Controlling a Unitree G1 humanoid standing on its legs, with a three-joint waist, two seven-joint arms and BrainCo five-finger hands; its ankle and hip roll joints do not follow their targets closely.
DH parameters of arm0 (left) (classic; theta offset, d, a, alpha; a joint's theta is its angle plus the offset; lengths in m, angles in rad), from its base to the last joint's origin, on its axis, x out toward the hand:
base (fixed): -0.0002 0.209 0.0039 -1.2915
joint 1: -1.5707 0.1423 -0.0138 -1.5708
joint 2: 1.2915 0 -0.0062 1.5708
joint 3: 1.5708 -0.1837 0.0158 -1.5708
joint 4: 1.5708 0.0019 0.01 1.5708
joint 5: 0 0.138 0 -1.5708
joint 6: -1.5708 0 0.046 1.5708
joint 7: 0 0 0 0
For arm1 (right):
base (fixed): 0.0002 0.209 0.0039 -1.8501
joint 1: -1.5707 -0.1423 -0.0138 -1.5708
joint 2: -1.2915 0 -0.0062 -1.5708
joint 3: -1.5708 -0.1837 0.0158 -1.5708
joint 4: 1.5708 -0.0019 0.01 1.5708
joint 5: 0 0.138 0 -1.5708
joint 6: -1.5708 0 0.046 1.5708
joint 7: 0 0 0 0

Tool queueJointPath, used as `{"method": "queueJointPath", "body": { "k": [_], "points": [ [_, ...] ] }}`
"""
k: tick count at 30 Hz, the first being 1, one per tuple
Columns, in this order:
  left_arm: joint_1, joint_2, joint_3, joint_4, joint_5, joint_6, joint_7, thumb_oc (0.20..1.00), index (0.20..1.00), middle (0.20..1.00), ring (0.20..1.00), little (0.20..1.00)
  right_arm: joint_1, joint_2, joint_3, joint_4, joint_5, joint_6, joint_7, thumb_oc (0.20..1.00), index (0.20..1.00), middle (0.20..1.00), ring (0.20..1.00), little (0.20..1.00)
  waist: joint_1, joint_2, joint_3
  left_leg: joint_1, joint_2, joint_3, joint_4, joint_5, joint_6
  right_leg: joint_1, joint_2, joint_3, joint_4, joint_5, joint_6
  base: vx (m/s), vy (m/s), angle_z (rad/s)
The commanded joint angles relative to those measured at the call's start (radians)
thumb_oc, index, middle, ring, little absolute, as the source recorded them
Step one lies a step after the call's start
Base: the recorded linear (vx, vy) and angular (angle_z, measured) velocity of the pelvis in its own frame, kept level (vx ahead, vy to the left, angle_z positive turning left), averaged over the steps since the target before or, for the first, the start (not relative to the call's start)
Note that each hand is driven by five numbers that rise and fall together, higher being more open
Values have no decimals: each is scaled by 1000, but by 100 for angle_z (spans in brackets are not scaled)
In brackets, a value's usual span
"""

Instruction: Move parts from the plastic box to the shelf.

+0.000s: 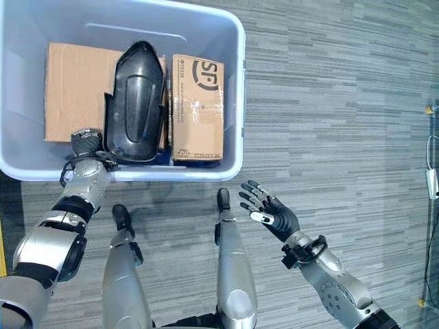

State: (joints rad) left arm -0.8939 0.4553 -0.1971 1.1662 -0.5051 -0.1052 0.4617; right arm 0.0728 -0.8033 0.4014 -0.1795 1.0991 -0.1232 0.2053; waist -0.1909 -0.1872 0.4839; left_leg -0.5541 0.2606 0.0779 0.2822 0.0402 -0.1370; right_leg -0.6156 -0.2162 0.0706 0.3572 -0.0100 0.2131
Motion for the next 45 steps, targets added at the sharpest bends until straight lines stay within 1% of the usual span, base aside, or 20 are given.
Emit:
{"method": "queueJointPath", "body": {
  "k": [1,3,4,12,13,14,15,18,21,24,27,28,30,34,35,37,38,42,43,45],
  "points": [
    [110,-44,19,62,105,35,-40,200,200,200,200,200,-12,-26,-17,-22,39,-8,40,1000,1000,1000,1000,1000,-9,-34,-1,-56,28,-18,139,-89,4,52,26,-55,-47,17,-70,6,11,-5],
    [114,-49,16,68,117,36,-44,200,200,200,200,200,-13,-21,-18,-19,36,-8,41,1000,1000,1000,1000,1000,-9,-31,-3,-44,28,-17,136,-89,4,59,25,-53,-46,15,-70,14,7,-11],
    [133,-67,18,86,152,42,-54,200,200,200,200,200,-12,-13,-19,-16,30,-4,51,1000,1000,1000,1000,1000,-11,-23,-16,-13,27,-11,130,-91,3,83,21,-49,-44,11,-70,27,6,-10],
    [209,-120,71,123,150,31,-70,200,200,200,200,200,2,22,-26,8,11,-4,50,1000,1000,1000,1000,1000,-4,13,-55,97,17,6,86,-85,-5,175,4,-47,-58,-1,-64,39,-2,-2],
    [209,-120,71,123,150,31,-70,200,200,200,200,200,2,22,-26,8,11,-4,50,1000,1000,1000,1000,1000,-4,13,-55,98,17,6,86,-85,-5,175,4,-47,-58,-1,-64,74,-2,-4],
    [242,-128,104,130,115,21,-75,1000,1000,1000,1000,1000,12,35,-29,12,7,-2,49,1000,1000,1000,1000,1000,0,25,-70,130,15,11,71,-83,-7,203,-2,-49,-62,-6,-62,0,0,0],
    [277,-135,134,118,78,0,-78,1000,1000,1000,1000,1000,25,50,-32,18,5,0,47,1000,1000,1000,1000,1000,6,37,-86,149,7,18,48,-51,-3,224,-13,-53,-79,15,-64,39,-9,1],
    [307,-135,146,100,68,-16,-73,1000,1000,1000,1000,1000,34,58,-34,24,4,-3,43,1000,1000,1000,1000,1000,12,48,-97,170,4,18,37,-48,-4,242,-19,-56,-83,12,-63,19,-1,8],
    [345,-141,153,58,52,-46,-59,1000,1000,1000,1000,1000,43,75,-28,28,6,-3,40,1000,1000,1000,1000,1000,24,65,-110,197,-2,17,21,-42,-4,271,-26,-62,-93,8,-61,38,3,7],
    [372,-143,133,19,74,-67,-46,1000,1000,1000,1000,1000,48,78,-22,32,9,-7,41,1000,1000,1000,1000,1000,33,75,-114,211,-4,19,12,-37,-3,287,-31,-67,-96,6,-61,16,-3,8],
    [372,-143,133,19,74,-67,-46,1000,1000,1000,1000,1000,48,78,-22,32,9,-7,41,1000,1000,1000,1000,1000,33,75,-114,211,-4,19,12,-37,-3,287,-31,-67,-96,6,-61,-16,-2,8],
    [397,-136,38,-96,194,-87,-22,1000,1000,1000,1000,1000,43,70,-12,44,14,-15,43,1000,1000,1000,1000,1000,38,84,-112,205,-12,17,5,-28,3,281,-32,-69,-101,13,-62,-57,-7,0],
    [395,-129,6,-130,235,-87,-15,1000,1000,1000,1000,1000,42,62,-11,45,12,-17,45,1000,1000,1000,1000,1000,37,85,-108,195,-10,18,9,-27,6,273,-31,-66,-101,16,-62,-35,-4,-1],
    [395,-129,6,-130,235,-87,-15,1000,1000,1000,1000,1000,42,62,-11,45,12,-17,45,1000,1000,1000,1000,1000,37,85,-108,195,-10,18,9,-27,6,273,-31,-66,-101,16,-62,0,0,1],
    [388,-125,-14,-151,273,-84,-4,1000,1000,1000,1000,1000,42,53,-11,44,9,-21,49,1000,1000,1000,1000,1000,36,84,-99,188,-10,20,14,-27,7,265,-30,-63,-98,17,-62,-56,-3,-1],
    [329,-118,-74,-182,377,-69,26,1000,1000,1000,1000,1000,40,28,-34,42,11,-40,43,1000,1000,1000,1000,1000,24,73,-61,164,-1,27,27,-20,9,232,-22,-47,-88,18,-63,-80,-1,-6],
    [305,-117,-87,-174,396,-64,32,1000,1000,1000,1000,1000,34,20,-34,42,6,-44,42,1000,1000,1000,1000,1000,20,70,-50,157,0,26,32,-20,9,221,-20,-42,-85,19,-64,-39,2,-13],
    [265,-115,-101,-153,410,-59,44,1000,1000,1000,1000,1000,21,8,-35,39,2,-52,39,1000,1000,1000,1000,1000,16,67,-39,145,3,28,40,-21,9,208,-17,-37,-80,20,-65,8,1,-10],
    [243,-111,-103,-138,415,-55,52,1000,1000,1000,1000,1000,13,4,-36,38,-1,-57,36,1000,1000,1000,1000,1000,13,68,-31,151,6,25,52,-49,2,214,-15,-37,-70,-4,-61,68,13,-7],
    [230,-108,-101,-129,413,-53,59,1000,1000,1000,1000,1000,9,3,-38,35,-4,-60,34,1000,1000,1000,1000,1000,11,68,-30,146,7,27,55,-49,1,208,-15,-36,-68,-2,-61,36,10,-7]
  ]
}}
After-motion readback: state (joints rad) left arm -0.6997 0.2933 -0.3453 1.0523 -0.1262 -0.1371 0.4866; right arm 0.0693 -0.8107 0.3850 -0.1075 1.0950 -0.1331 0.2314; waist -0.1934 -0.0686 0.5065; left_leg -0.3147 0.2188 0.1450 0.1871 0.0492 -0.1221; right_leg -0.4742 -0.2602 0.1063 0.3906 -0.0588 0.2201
